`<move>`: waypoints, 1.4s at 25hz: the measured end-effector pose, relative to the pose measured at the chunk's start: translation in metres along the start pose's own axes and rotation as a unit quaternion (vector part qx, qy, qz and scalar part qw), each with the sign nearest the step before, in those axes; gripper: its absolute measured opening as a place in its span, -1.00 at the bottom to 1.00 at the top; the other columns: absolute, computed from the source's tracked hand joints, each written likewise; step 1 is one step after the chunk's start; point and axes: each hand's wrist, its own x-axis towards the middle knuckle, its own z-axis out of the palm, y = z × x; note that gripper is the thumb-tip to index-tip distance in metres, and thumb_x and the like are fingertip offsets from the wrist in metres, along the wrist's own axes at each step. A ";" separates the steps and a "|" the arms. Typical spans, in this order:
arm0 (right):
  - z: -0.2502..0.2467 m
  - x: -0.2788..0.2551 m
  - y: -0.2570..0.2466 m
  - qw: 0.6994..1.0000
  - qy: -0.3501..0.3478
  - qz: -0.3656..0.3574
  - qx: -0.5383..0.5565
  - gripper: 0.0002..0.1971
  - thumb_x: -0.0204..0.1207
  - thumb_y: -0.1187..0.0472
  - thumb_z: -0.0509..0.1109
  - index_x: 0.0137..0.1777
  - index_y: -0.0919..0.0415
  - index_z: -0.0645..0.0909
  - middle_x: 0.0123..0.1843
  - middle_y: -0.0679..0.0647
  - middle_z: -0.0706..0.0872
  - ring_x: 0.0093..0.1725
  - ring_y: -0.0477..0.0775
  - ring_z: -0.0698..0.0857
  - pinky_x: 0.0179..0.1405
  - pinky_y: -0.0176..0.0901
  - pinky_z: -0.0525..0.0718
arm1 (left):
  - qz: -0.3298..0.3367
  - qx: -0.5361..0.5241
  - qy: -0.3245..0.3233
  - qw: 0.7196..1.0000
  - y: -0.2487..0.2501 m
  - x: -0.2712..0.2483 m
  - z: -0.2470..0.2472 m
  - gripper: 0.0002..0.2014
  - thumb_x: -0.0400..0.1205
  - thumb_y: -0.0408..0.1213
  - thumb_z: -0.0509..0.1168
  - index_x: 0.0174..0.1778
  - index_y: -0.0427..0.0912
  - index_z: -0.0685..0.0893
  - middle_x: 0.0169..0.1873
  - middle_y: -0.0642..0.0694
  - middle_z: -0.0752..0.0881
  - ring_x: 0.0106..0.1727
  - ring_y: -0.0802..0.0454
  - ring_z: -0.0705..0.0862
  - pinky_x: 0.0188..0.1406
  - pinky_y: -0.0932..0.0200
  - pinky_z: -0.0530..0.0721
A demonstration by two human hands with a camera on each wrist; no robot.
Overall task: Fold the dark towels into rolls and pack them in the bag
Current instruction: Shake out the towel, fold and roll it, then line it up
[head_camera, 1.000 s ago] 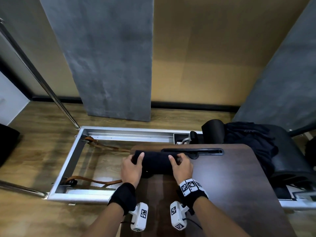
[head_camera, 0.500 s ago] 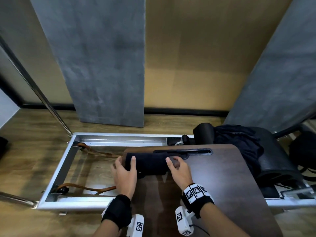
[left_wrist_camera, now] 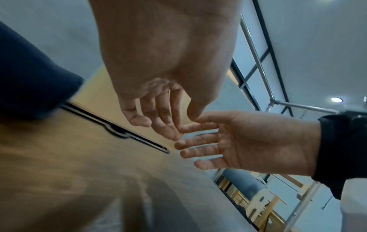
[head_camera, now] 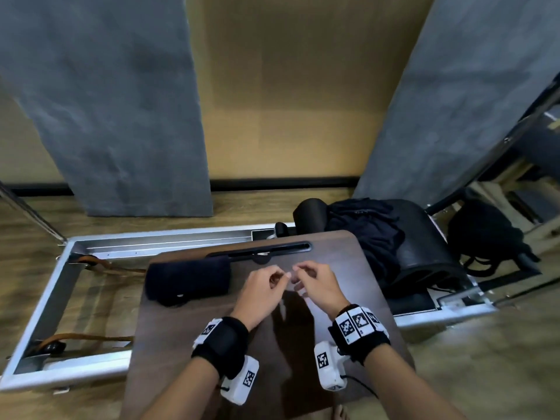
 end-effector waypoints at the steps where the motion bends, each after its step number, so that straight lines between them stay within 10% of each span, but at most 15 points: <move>1: -0.019 0.000 0.003 1.000 0.005 0.002 0.013 -0.88 0.75 0.30 0.38 0.10 0.23 0.76 -0.15 0.14 0.82 -0.28 -0.01 0.75 -0.35 -0.36 0.65 | 0.002 0.008 -0.016 1.000 0.011 0.007 0.016 -0.78 0.77 -0.03 0.37 -0.15 0.01 0.78 -0.31 0.04 0.79 -0.21 0.09 0.74 -0.08 -0.04 0.74; 11: -0.252 0.091 0.101 0.988 0.127 0.060 0.057 -0.83 0.72 0.31 0.37 -0.06 0.21 0.78 -0.11 0.36 0.83 -0.37 0.19 0.75 -0.44 -0.10 0.69 | -0.034 0.014 -0.065 0.997 0.109 0.098 0.184 -0.87 0.78 -0.08 0.38 0.05 -0.01 0.81 -0.15 0.00 0.83 -0.08 0.04 0.79 0.15 -0.10 0.77; 16: -0.293 0.150 0.158 0.987 0.038 0.139 -0.070 -0.74 0.67 0.45 0.30 0.26 0.33 0.75 0.29 0.27 0.73 0.12 0.38 0.83 0.15 0.28 0.83 | -0.069 0.005 -0.029 0.997 0.140 0.140 0.240 -0.80 0.78 -0.19 0.40 0.29 -0.12 0.74 -0.06 -0.08 0.79 -0.07 -0.05 0.75 0.13 0.04 0.71; 19: -0.303 0.181 0.171 0.980 -0.006 0.133 -0.148 -0.49 0.61 0.43 0.41 0.58 0.30 0.53 0.56 0.32 0.55 0.48 0.37 0.64 0.53 0.08 0.56 | -0.092 0.002 -0.023 0.996 0.145 0.158 0.262 -0.84 0.78 -0.20 0.40 0.24 -0.11 0.75 -0.07 -0.06 0.78 -0.09 -0.06 0.74 0.06 0.15 0.68; 22: -0.306 0.203 0.181 0.972 0.009 0.152 -0.176 -0.44 0.58 0.39 0.46 0.59 0.28 0.54 0.49 0.33 0.64 0.48 0.33 0.64 0.48 0.00 0.57 | -0.119 -0.006 -0.011 0.993 0.145 0.167 0.271 -0.87 0.79 -0.20 0.39 0.20 -0.10 0.77 -0.12 0.00 0.78 -0.07 -0.02 0.77 0.02 0.27 0.66; 27: -0.319 0.224 0.168 0.987 0.121 0.021 -0.100 -0.82 0.54 0.32 0.57 0.12 0.28 0.86 0.13 0.20 0.84 0.20 0.28 0.78 0.30 0.06 0.69 | -0.140 0.003 -0.005 0.990 0.146 0.172 0.274 -0.88 0.80 -0.18 0.37 0.18 -0.05 0.78 -0.05 -0.01 0.81 -0.02 0.05 0.76 0.09 0.16 0.70; 35: -0.382 0.202 0.059 0.982 0.017 -0.156 0.105 -0.87 0.69 0.32 0.45 0.07 0.12 0.81 0.05 0.02 0.89 0.16 0.06 0.84 0.26 0.06 0.79 | -0.039 0.000 -0.005 0.999 0.168 0.183 0.282 -0.42 0.74 -0.18 0.48 0.69 -0.02 0.49 0.44 0.14 0.60 0.45 0.18 0.59 0.47 0.03 0.63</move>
